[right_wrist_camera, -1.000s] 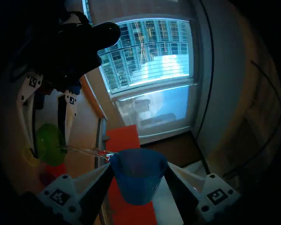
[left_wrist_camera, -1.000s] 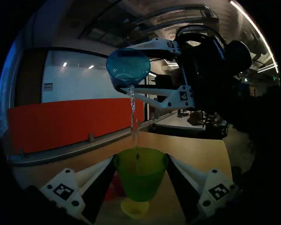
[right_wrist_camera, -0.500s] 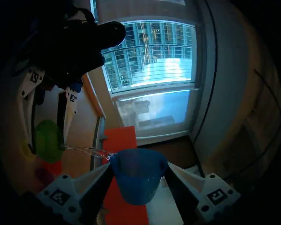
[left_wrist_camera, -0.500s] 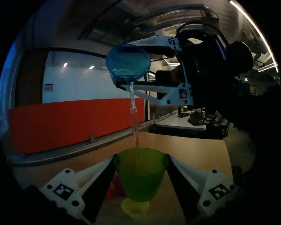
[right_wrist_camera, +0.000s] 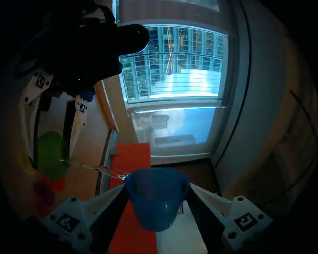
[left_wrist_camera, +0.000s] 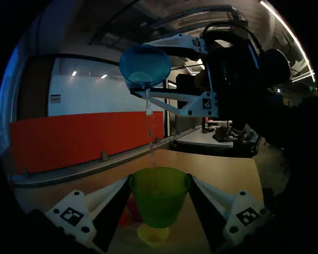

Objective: Pour water

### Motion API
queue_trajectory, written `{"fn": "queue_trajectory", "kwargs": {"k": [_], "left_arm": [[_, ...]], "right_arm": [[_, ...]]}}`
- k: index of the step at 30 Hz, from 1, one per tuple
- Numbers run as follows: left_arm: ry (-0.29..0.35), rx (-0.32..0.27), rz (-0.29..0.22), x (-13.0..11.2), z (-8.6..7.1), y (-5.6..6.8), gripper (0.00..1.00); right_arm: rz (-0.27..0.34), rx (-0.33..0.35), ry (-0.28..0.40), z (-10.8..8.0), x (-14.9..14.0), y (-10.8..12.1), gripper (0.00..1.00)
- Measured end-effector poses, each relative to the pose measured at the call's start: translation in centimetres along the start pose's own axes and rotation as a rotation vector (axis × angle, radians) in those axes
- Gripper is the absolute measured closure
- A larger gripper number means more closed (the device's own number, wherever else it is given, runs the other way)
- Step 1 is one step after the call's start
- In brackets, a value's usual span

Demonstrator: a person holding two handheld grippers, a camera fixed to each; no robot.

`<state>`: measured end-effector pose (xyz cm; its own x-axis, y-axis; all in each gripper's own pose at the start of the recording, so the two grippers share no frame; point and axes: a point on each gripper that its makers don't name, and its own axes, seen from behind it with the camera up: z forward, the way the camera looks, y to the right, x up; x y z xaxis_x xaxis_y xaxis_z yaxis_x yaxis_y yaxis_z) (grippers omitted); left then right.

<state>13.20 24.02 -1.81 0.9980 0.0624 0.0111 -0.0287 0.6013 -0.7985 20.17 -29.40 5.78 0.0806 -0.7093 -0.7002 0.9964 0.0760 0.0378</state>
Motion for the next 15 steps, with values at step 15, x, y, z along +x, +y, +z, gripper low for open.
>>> {"fn": "queue_trajectory", "kwargs": {"k": [15], "left_arm": [[0.006, 0.009, -0.004, 0.18, -0.1, -0.31, 0.11]], "right_arm": [[-0.063, -0.013, 0.012, 0.16, 0.85, 0.71, 0.09]]}}
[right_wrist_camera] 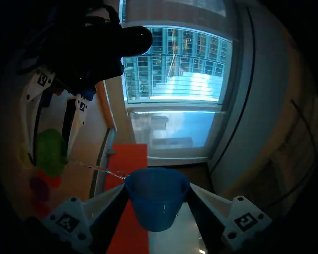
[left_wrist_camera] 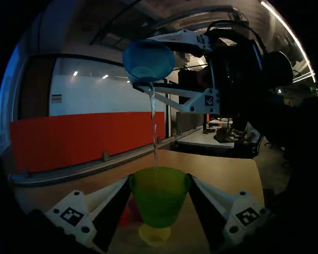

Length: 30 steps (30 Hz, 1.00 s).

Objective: Pour water

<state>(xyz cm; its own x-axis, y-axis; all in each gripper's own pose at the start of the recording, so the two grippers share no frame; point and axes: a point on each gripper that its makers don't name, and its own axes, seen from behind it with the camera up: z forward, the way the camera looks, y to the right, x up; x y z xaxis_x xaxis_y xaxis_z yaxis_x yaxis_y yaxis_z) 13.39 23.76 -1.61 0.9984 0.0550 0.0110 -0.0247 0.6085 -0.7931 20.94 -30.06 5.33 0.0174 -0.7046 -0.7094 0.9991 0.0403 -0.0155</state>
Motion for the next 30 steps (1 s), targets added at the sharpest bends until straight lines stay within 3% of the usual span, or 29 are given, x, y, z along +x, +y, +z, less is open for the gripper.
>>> {"fn": "queue_trajectory", "kwargs": {"k": [21, 25, 30], "left_arm": [[0.005, 0.004, -0.002, 0.2, -0.1, -0.2, 0.11], [0.007, 0.005, -0.002, 0.3, 0.0, -0.3, 0.11], [0.008, 0.006, -0.003, 0.3, 0.1, -0.4, 0.11]], "right_arm": [[-0.123, 0.0, 0.008, 0.4, 1.7, -0.4, 0.09], [-0.122, -0.001, 0.01, 0.4, 1.8, -0.4, 0.09], [-0.077, -0.002, 0.009, 0.3, 1.6, -0.3, 0.09]]}}
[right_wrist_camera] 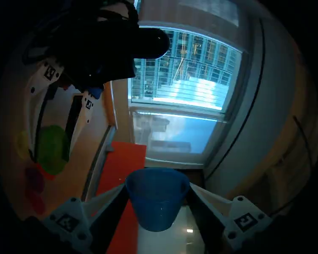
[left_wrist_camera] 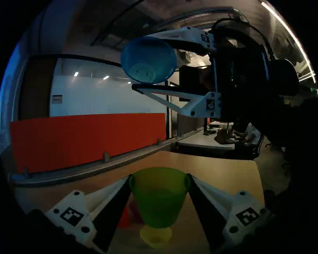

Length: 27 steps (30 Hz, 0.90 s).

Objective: Pour water

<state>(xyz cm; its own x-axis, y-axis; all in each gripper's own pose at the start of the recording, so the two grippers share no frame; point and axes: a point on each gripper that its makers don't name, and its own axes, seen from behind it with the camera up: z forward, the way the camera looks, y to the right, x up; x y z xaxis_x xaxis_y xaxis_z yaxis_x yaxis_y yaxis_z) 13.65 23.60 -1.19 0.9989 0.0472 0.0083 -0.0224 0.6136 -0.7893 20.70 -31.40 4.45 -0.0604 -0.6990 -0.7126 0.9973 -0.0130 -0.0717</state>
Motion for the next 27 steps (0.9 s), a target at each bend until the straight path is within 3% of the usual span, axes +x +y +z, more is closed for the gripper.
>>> {"fn": "queue_trajectory", "kwargs": {"k": [6, 12, 27], "left_arm": [[0.003, 0.004, 0.01, 0.1, -0.1, -0.1, 0.11], [0.008, 0.01, 0.012, 0.6, -0.4, -0.2, 0.11], [0.013, 0.027, 0.027, 1.3, -0.5, -0.7, 0.11]], "right_arm": [[0.158, -0.009, -0.008, -0.3, -1.0, 0.3, 0.09], [0.392, -0.018, -0.011, -1.0, -1.8, 0.0, 0.09], [0.968, 0.031, 0.049, -2.8, 1.0, -1.0, 0.09]]}}
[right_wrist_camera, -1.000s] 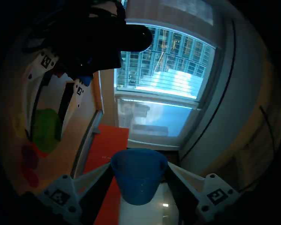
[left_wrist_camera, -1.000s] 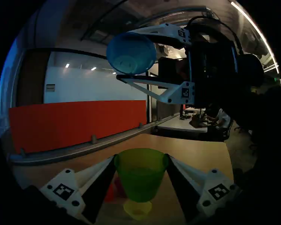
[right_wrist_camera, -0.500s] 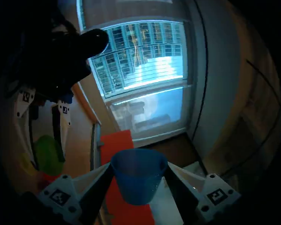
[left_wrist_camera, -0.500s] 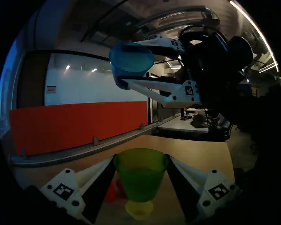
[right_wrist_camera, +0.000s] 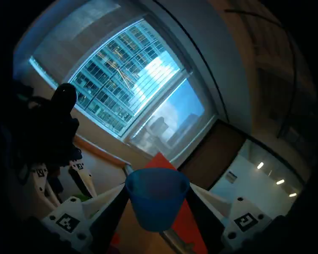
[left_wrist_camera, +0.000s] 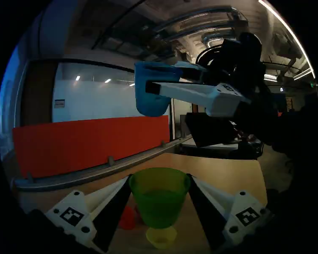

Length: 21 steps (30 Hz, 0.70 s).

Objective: Pour water

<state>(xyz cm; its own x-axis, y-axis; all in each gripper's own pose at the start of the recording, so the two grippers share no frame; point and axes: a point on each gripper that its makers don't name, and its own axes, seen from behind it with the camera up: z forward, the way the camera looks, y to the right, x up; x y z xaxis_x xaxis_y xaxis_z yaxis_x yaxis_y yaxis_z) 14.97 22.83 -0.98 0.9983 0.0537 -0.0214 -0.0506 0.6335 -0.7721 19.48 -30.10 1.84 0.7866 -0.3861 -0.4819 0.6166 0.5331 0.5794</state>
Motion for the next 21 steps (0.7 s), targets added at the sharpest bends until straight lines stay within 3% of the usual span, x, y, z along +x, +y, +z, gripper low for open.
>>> {"fn": "queue_trajectory", "kwargs": {"k": [12, 15, 21], "left_arm": [[0.001, 0.007, 0.008, 0.4, -0.2, 0.0, 0.11], [0.0, 0.011, 0.009, 0.4, -0.2, -0.1, 0.11], [0.0, 0.019, 0.011, 0.4, -0.4, -0.2, 0.11]], "right_arm": [[0.465, 0.055, 0.02, -0.5, 1.6, -0.6, 0.1], [0.536, 0.072, 0.018, -0.7, 1.7, -0.6, 0.09], [0.552, 0.067, 0.008, -1.0, 1.1, -0.5, 0.09]]}}
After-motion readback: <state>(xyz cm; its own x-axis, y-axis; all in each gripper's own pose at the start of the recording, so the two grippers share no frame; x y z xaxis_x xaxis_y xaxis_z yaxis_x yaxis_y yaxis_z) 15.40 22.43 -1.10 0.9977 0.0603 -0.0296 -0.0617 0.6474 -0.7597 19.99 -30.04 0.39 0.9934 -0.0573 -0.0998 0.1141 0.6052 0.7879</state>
